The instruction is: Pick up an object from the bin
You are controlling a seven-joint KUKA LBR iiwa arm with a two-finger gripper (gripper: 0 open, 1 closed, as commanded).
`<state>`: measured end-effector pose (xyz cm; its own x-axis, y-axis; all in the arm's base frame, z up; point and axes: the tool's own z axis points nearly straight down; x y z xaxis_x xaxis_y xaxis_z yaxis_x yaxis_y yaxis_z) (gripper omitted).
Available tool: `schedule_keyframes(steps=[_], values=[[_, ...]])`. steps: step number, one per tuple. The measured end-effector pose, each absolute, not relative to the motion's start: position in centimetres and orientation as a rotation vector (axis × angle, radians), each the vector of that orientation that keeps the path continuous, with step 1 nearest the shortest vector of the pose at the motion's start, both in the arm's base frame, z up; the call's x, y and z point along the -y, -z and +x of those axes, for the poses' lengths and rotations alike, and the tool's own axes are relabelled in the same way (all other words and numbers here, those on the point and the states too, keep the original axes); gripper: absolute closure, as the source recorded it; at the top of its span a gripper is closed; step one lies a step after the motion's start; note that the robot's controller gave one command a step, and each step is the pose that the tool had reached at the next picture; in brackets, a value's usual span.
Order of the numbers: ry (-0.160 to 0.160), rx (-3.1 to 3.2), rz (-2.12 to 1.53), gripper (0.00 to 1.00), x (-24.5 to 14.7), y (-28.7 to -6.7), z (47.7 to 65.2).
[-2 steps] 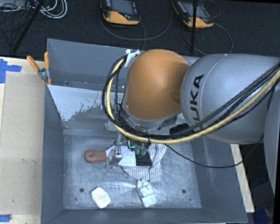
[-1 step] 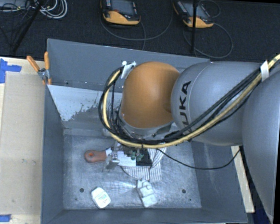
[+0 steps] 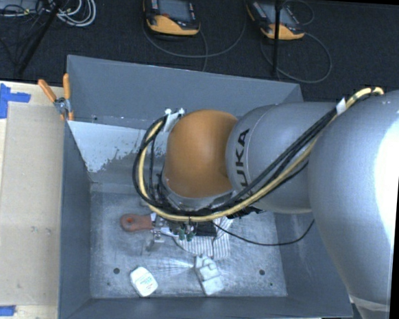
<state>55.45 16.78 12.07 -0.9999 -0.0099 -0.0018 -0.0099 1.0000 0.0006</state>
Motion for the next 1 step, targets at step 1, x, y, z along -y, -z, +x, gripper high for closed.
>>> schedule_keyframes(steps=[1], values=[[-0.009, -3.136, 0.221, 1.0, -14.21, -7.61, 56.63]])
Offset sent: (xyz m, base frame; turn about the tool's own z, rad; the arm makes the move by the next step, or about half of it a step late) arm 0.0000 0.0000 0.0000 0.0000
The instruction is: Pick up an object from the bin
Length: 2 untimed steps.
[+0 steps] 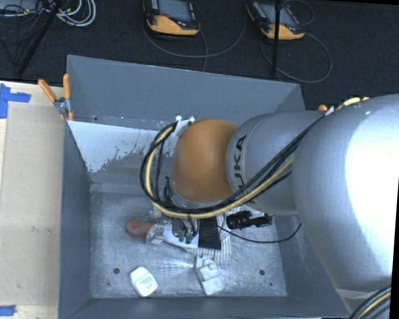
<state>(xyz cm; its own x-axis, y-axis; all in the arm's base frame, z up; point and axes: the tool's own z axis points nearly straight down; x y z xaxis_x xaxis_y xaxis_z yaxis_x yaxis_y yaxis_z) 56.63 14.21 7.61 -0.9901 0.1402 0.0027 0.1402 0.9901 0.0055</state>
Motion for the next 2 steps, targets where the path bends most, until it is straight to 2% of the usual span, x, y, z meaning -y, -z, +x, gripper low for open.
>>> schedule_keyframes(steps=[1, 2], values=[[0.009, 3.131, -0.222, 1.0, -14.2, -7.6, 56.6], [0.001, 3.135, -0.185, 1.0, -13.5, -19.8, 56.6]])
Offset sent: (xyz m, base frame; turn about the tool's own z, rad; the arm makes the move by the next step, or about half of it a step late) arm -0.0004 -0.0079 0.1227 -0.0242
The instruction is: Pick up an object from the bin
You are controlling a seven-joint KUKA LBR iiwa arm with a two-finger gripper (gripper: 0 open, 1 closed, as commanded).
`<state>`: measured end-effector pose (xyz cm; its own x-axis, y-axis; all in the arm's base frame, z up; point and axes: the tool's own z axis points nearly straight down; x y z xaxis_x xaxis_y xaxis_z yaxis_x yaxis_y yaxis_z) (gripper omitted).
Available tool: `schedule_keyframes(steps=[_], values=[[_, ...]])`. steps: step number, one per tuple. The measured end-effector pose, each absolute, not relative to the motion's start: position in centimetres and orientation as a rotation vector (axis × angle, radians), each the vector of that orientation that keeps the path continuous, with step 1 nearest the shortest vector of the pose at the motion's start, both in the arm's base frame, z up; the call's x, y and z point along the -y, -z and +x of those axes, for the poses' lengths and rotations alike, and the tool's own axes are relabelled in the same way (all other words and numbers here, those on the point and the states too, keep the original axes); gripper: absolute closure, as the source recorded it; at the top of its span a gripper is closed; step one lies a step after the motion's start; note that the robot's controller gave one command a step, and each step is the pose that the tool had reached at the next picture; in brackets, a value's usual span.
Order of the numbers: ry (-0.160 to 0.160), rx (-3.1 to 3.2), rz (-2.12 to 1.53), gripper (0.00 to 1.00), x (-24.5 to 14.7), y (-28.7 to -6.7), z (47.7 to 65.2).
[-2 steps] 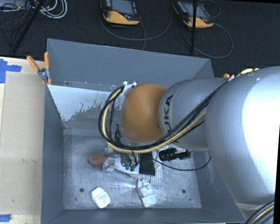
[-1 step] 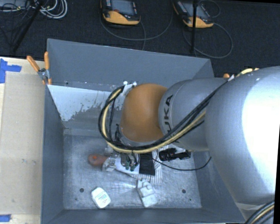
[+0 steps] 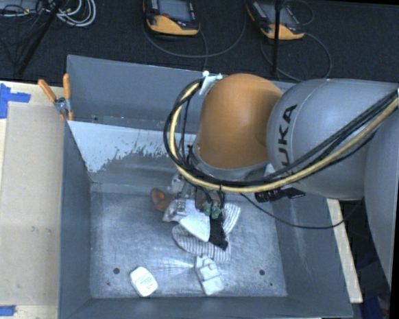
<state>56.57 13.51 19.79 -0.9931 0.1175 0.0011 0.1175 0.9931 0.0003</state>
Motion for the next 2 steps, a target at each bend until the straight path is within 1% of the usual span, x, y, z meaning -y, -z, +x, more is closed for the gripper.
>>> schedule_keyframes(steps=[1, 2], values=[[0.001, 3.135, -0.186, 1.0, -13.5, -19.8, 56.6], [-0.003, 3.136, -0.027, 1.0, -13.5, -22.9, 56.4]])
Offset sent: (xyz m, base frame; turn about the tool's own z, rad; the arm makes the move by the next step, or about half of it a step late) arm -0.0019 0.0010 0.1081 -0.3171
